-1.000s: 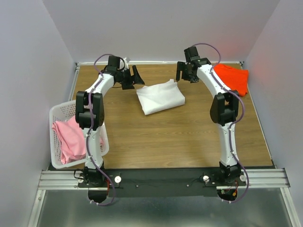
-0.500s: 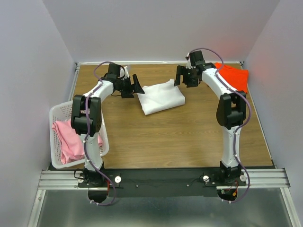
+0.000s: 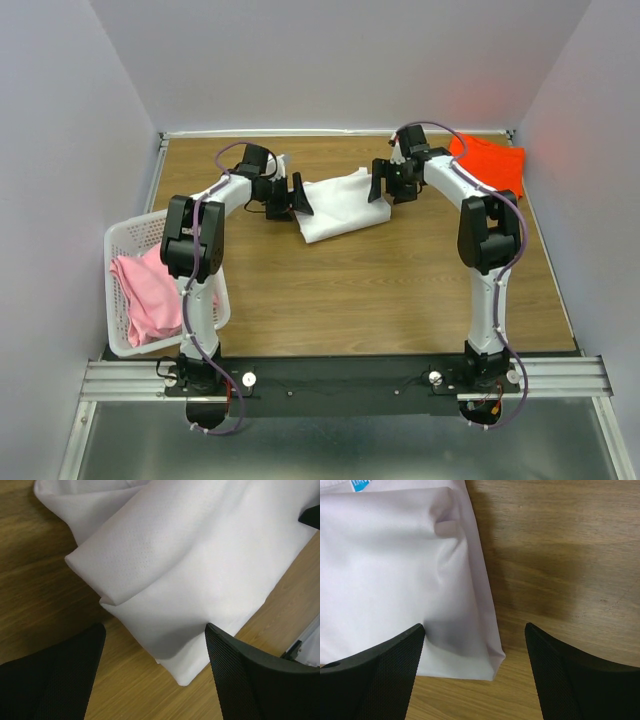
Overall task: Fold and stack the t-shirts
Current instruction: Neatly place the folded tshirt to the corner
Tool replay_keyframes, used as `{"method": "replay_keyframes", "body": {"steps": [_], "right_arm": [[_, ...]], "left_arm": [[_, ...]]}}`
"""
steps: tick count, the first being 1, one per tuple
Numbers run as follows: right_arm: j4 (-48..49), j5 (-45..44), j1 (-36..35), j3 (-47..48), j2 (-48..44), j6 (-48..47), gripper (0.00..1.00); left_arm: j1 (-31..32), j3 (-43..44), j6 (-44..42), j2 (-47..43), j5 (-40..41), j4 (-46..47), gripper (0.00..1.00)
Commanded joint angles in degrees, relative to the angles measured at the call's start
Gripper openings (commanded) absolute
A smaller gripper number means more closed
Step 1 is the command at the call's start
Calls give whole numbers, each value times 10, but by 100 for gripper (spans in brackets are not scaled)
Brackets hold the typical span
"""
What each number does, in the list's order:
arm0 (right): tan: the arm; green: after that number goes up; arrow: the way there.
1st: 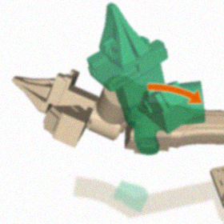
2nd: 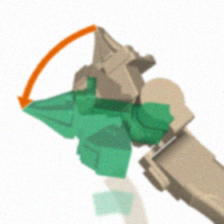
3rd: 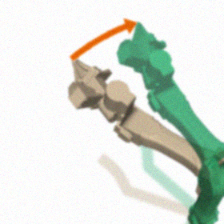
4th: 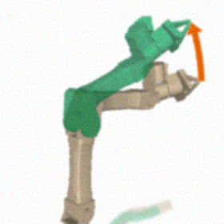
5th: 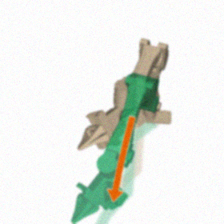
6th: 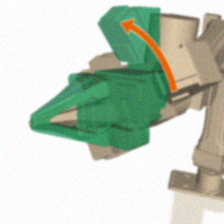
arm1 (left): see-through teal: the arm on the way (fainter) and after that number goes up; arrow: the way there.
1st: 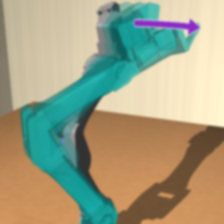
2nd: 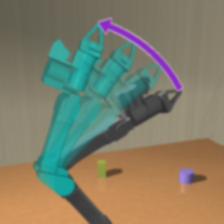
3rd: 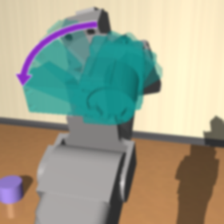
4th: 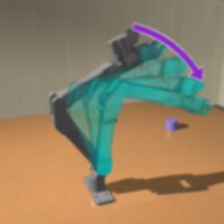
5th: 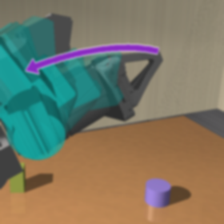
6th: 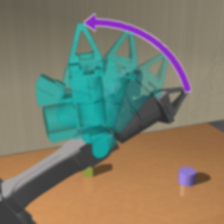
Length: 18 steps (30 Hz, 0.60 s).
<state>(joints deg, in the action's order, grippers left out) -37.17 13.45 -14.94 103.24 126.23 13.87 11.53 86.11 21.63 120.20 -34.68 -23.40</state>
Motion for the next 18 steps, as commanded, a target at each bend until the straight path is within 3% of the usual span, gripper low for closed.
{"method": "replay_keyframes", "body": {"steps": [1, 6, 15, 18], "right_arm": [[31, 24, 4, -13, -20, -12, 87], [46, 68, 15, -16, -9, -16, 88], [55, 171, 54, 8, 34, -24, 89], [55, 206, 62, 15, 51, -30, 89]], "left_arm": [[2, 7, -19, 20, -8, -15, 86], [2, 18, -20, 36, -4, -16, 79], [3, 35, -37, 71, -2, -24, 47], [3, 44, -45, 85, 0, -32, 41]]}}
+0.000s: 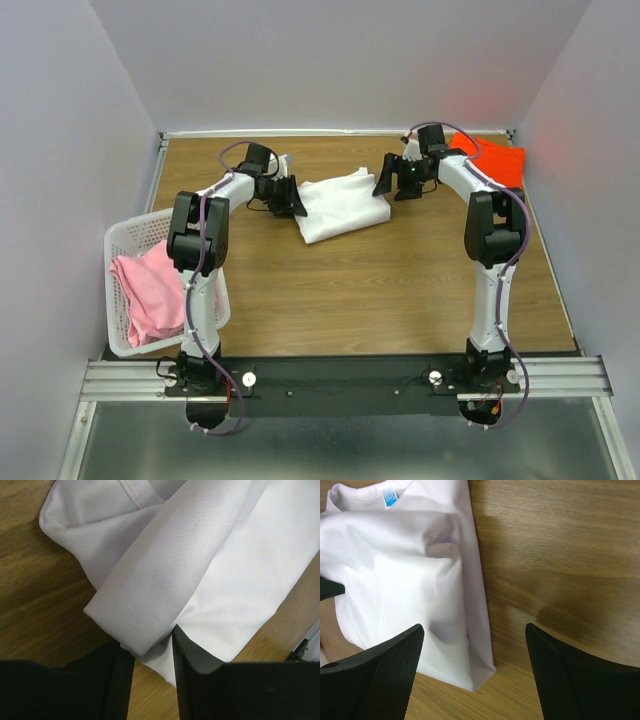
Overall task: Fold and stack the t-shirts
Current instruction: Neatly place the folded tshirt to the corner
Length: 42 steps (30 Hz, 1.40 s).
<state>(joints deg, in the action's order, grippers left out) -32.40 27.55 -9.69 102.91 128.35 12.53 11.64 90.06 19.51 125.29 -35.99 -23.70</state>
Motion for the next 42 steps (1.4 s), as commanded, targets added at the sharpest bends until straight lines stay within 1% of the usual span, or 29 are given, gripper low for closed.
{"method": "replay_keyframes", "body": {"steps": [1, 2, 4, 10, 21, 27, 30, 31, 33, 34, 36, 37, 38, 39, 40, 42], "right_arm": [[8, 82, 11, 21, 34, -19, 88], [9, 89, 10, 23, 42, -22, 88], [9, 109, 10, 29, 51, -23, 88], [9, 153, 11, 40, 90, -16, 87], [8, 144, -8, 17, 109, -15, 82], [9, 138, -27, 11, 115, -18, 78], [9, 131, -33, 14, 117, -17, 72], [9, 127, -32, 14, 117, -17, 66], [9, 119, -35, 15, 114, -17, 60], [9, 111, -36, 15, 110, -17, 54], [9, 102, -36, 14, 105, -15, 46], [8, 90, -36, 15, 102, -14, 29], [8, 84, -35, 17, 96, -10, 19], [8, 77, -35, 19, 91, -10, 11], [7, 61, -36, 19, 87, -9, 3], [7, 38, -36, 22, 68, -8, 1]], "left_arm": [[2, 6, -26, 38, 14, -31, 39], [2, 7, -27, 40, 14, -32, 38], [2, 9, -32, 46, 14, -34, 26], [3, 22, -40, 65, 13, -43, 24], [14, 47, -42, 79, 9, -53, 24], [22, 51, -40, 85, 1, -49, 24], [25, 54, -40, 86, 0, -49, 24], [26, 56, -39, 86, 0, -48, 24], [28, 57, -38, 87, -1, -48, 24], [28, 59, -38, 87, -1, -46, 24], [29, 60, -35, 87, -4, -43, 24], [29, 62, -33, 86, -5, -41, 26], [29, 64, -32, 85, -7, -39, 29], [29, 65, -31, 84, -7, -38, 32], [29, 71, -29, 81, -6, -37, 40], [29, 77, -27, 79, -3, -38, 47]]}}
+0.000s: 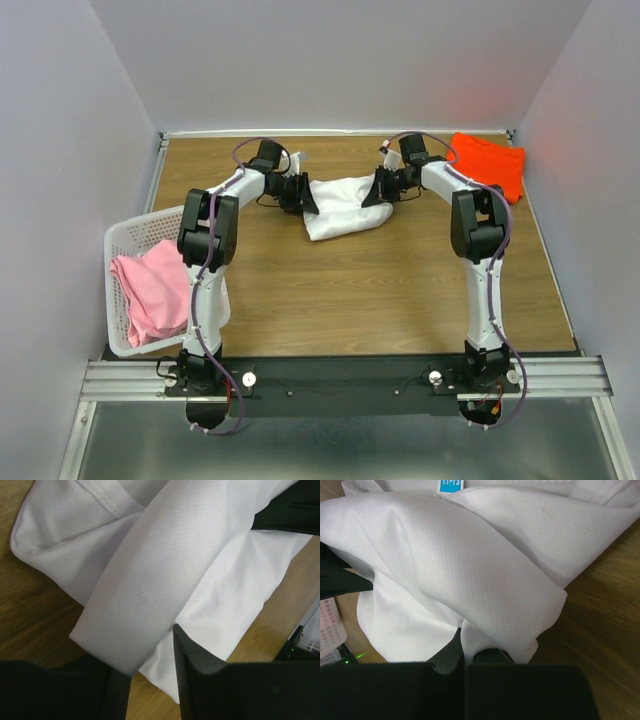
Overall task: Fold and stack the t-shirts
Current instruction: Neatly place the folded tshirt to the corner
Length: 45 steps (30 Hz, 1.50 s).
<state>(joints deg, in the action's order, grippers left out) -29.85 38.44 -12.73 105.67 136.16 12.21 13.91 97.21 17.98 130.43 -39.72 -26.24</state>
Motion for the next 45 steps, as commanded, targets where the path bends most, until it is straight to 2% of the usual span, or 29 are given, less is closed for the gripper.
{"method": "replay_keyframes", "body": {"steps": [1, 7, 14, 27, 35, 45], "right_arm": [[-20, -98, -5, -5, -19, -5, 0], [-42, -185, 3, -4, -77, -28, 0], [-108, -344, 19, 25, -106, -83, 0], [-157, -556, 47, 133, -86, -149, 0], [-159, -613, 72, 209, -63, -168, 0], [-157, -596, 104, 287, -42, -154, 0]], "left_arm": [[6, 10, -11, 23, 35, -13, 52], [3, 10, -15, 5, 38, -16, 56], [-3, -13, -27, -10, 40, -18, 56], [-5, -76, -40, -25, 39, -4, 56], [-5, -85, -38, -28, 38, -3, 56], [-5, -132, -35, -48, 47, 7, 56]]}}
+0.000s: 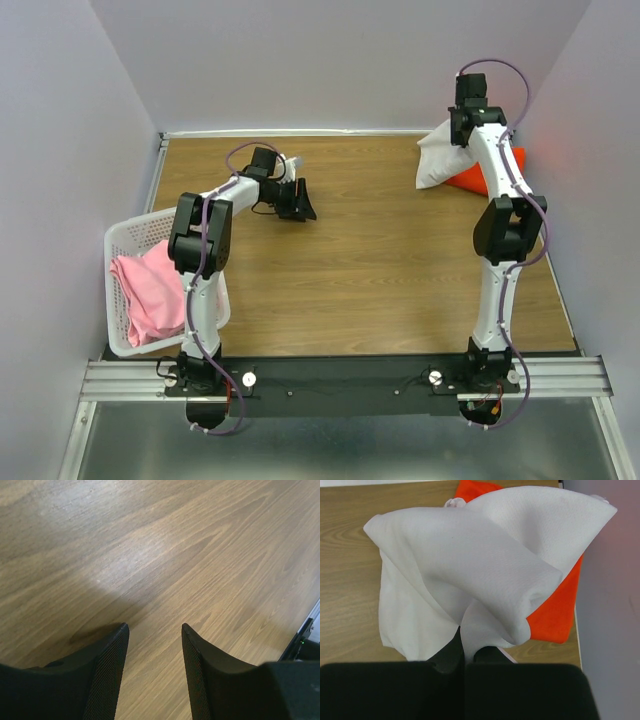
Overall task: Fold and stack the t-shirts
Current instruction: Neatly place the folded tshirt to the corner
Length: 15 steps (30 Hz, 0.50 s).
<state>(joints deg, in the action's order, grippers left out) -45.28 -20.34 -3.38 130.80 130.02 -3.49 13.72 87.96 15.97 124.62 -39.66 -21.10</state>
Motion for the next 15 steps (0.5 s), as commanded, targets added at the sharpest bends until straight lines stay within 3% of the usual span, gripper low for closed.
{"method": "replay_keyframes", "body": {"steps": [1, 15], "right_arm": [[1, -7, 11, 50, 22, 4, 0], [10, 40, 32, 93, 13, 27, 0]], "left_arm": [[-3, -45, -15, 8, 47, -43, 56], [-3, -54, -12, 9, 45, -42, 56]]}}
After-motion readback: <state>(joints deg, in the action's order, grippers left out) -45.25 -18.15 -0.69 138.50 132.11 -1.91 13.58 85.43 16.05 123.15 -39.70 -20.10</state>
